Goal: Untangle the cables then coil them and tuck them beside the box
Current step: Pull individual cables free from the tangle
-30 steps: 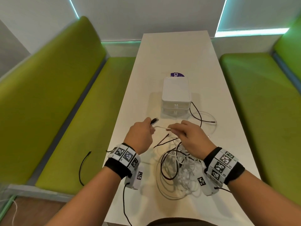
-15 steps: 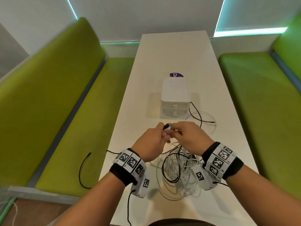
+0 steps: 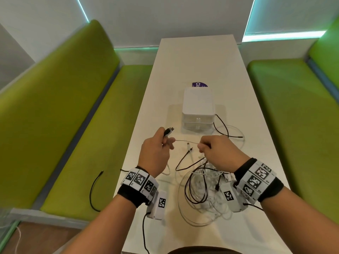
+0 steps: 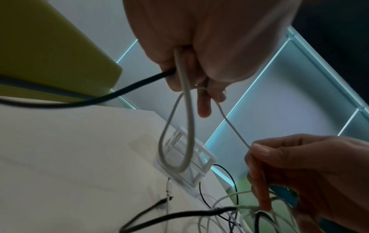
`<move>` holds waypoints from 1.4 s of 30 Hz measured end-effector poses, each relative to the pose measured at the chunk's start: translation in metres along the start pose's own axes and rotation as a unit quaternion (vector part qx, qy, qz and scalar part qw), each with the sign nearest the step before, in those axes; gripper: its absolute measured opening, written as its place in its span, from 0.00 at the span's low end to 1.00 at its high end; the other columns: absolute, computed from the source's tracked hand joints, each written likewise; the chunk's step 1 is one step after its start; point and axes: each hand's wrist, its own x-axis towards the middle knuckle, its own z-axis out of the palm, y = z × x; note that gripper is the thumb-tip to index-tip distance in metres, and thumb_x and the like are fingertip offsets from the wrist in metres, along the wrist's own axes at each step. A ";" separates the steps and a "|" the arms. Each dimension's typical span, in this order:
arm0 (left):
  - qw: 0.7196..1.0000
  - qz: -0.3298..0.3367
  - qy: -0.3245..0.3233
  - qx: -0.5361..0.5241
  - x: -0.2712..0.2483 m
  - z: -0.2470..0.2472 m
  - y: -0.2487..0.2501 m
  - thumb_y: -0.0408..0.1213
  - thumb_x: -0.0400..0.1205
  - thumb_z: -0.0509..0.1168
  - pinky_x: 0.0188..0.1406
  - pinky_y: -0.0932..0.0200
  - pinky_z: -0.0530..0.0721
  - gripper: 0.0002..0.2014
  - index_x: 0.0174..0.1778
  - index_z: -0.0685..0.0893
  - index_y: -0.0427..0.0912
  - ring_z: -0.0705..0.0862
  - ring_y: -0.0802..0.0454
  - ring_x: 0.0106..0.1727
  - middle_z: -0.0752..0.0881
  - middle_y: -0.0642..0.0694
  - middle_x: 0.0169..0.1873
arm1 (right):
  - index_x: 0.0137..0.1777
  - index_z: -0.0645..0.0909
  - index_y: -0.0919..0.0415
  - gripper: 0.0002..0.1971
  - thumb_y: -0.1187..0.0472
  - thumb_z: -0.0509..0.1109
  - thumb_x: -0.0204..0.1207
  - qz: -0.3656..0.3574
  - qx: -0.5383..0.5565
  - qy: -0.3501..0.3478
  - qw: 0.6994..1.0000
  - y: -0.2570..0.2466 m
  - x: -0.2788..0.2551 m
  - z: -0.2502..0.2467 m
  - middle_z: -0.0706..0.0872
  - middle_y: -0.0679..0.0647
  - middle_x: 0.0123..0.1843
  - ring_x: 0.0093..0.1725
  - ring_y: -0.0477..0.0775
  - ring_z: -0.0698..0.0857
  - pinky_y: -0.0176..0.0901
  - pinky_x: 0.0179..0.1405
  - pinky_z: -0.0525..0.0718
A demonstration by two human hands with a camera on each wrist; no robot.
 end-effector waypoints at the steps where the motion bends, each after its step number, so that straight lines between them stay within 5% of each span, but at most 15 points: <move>1: 1.000 -0.005 -0.006 0.024 0.002 0.000 -0.003 0.31 0.87 0.60 0.32 0.70 0.76 0.09 0.44 0.72 0.48 0.87 0.71 0.44 0.91 0.56 0.37 | 0.39 0.85 0.53 0.14 0.54 0.64 0.86 -0.002 0.027 -0.008 1.000 0.000 0.000 -0.001 0.83 0.49 0.30 0.30 0.50 0.80 0.46 0.35 0.81; 4: 0.993 0.017 -0.063 0.102 0.005 -0.002 -0.011 0.37 0.87 0.63 0.35 0.59 0.76 0.16 0.40 0.64 0.55 0.87 0.55 0.43 0.92 0.59 0.43 | 0.42 0.87 0.52 0.13 0.57 0.65 0.86 0.000 0.029 -0.004 1.000 0.002 0.000 0.001 0.82 0.46 0.29 0.28 0.47 0.78 0.41 0.33 0.79; 8: 0.983 0.047 -0.109 0.143 0.004 -0.007 -0.009 0.39 0.87 0.65 0.37 0.58 0.74 0.08 0.54 0.71 0.50 0.79 0.60 0.34 0.87 0.61 0.49 | 0.41 0.86 0.53 0.14 0.57 0.62 0.85 0.030 -0.032 -0.049 0.998 0.009 0.000 0.003 0.83 0.45 0.33 0.33 0.47 0.82 0.45 0.37 0.79; 10: 0.980 0.070 -0.111 0.150 0.001 -0.006 0.000 0.40 0.86 0.65 0.37 0.58 0.72 0.11 0.62 0.74 0.47 0.76 0.60 0.33 0.80 0.62 0.42 | 0.42 0.86 0.53 0.14 0.55 0.62 0.86 0.017 -0.063 -0.071 0.995 0.009 -0.001 0.003 0.83 0.45 0.33 0.33 0.46 0.81 0.45 0.37 0.78; 14: 0.966 0.121 -0.203 0.110 -0.011 0.010 0.024 0.46 0.87 0.64 0.37 0.51 0.78 0.11 0.55 0.68 0.47 0.82 0.53 0.37 0.82 0.57 0.39 | 0.47 0.85 0.46 0.11 0.50 0.63 0.87 -0.055 -0.012 -0.056 0.997 0.000 -0.001 0.005 0.84 0.45 0.33 0.32 0.43 0.79 0.50 0.39 0.79; 17: 0.982 0.087 -0.170 0.012 -0.002 0.006 0.026 0.45 0.87 0.65 0.32 0.52 0.77 0.10 0.52 0.71 0.46 0.79 0.58 0.29 0.81 0.54 0.32 | 0.41 0.84 0.47 0.15 0.38 0.67 0.81 -0.056 0.045 0.002 0.997 0.006 -0.002 0.008 0.82 0.51 0.28 0.27 0.44 0.76 0.48 0.34 0.77; 20: 0.983 0.062 -0.150 -0.083 0.000 -0.006 0.028 0.48 0.80 0.74 0.33 0.59 0.73 0.18 0.41 0.69 0.49 0.69 0.58 0.28 0.72 0.55 0.28 | 0.32 0.79 0.52 0.28 0.26 0.67 0.73 -0.034 0.050 0.011 0.998 0.013 -0.008 0.010 0.78 0.46 0.26 0.28 0.45 0.75 0.47 0.33 0.78; 26: 0.980 0.045 -0.106 -0.164 -0.003 -0.009 0.022 0.34 0.76 0.79 0.36 0.60 0.75 0.24 0.35 0.65 0.46 0.68 0.55 0.29 0.71 0.53 0.26 | 0.37 0.84 0.49 0.15 0.41 0.70 0.80 -0.025 -0.013 -0.003 1.000 0.019 -0.006 0.005 0.87 0.46 0.38 0.41 0.50 0.86 0.60 0.49 0.88; 30: 0.977 0.047 -0.042 -0.206 -0.002 -0.012 0.018 0.33 0.78 0.77 0.37 0.55 0.78 0.23 0.32 0.66 0.48 0.73 0.49 0.27 0.75 0.42 0.24 | 0.27 0.73 0.57 0.37 0.22 0.59 0.75 0.028 -0.077 -0.018 0.996 0.009 -0.004 0.004 0.78 0.47 0.23 0.26 0.50 0.78 0.52 0.35 0.83; 32: 0.987 0.046 -0.025 -0.153 0.003 -0.017 0.014 0.35 0.80 0.75 0.33 0.59 0.77 0.22 0.31 0.68 0.55 0.79 0.56 0.25 0.83 0.46 0.24 | 0.26 0.68 0.56 0.39 0.17 0.56 0.71 0.038 -0.077 -0.006 0.996 0.007 -0.005 0.005 0.71 0.48 0.22 0.24 0.51 0.73 0.49 0.31 0.77; 36: 0.996 -0.002 -0.069 0.055 0.011 -0.022 -0.002 0.41 0.84 0.68 0.27 0.61 0.71 0.08 0.41 0.76 0.52 0.82 0.66 0.29 0.91 0.57 0.31 | 0.33 0.81 0.50 0.18 0.41 0.69 0.81 -0.016 0.041 0.026 0.999 0.017 -0.001 0.004 0.83 0.47 0.29 0.34 0.52 0.82 0.57 0.44 0.85; 38: 0.987 -0.022 -0.093 0.129 0.010 -0.019 -0.004 0.39 0.86 0.64 0.29 0.59 0.75 0.04 0.46 0.76 0.52 0.86 0.60 0.37 0.92 0.58 0.38 | 0.40 0.87 0.45 0.11 0.51 0.68 0.83 -0.030 0.065 0.017 0.997 0.018 0.000 0.001 0.88 0.51 0.34 0.37 0.55 0.84 0.56 0.45 0.85; 40: 0.978 0.028 -0.090 0.187 0.006 -0.015 0.004 0.34 0.85 0.61 0.34 0.52 0.82 0.06 0.54 0.75 0.49 0.87 0.45 0.40 0.89 0.54 0.50 | 0.46 0.89 0.44 0.10 0.52 0.67 0.85 -0.021 0.034 -0.010 0.999 0.016 0.000 0.001 0.87 0.49 0.33 0.33 0.52 0.82 0.50 0.41 0.83; 42: 0.976 0.119 -0.086 0.162 -0.003 -0.006 0.018 0.30 0.83 0.62 0.33 0.45 0.83 0.15 0.64 0.72 0.45 0.85 0.41 0.36 0.81 0.49 0.60 | 0.53 0.89 0.44 0.10 0.49 0.65 0.86 -0.014 -0.063 -0.035 0.997 0.013 -0.001 0.003 0.86 0.43 0.37 0.36 0.48 0.82 0.47 0.41 0.81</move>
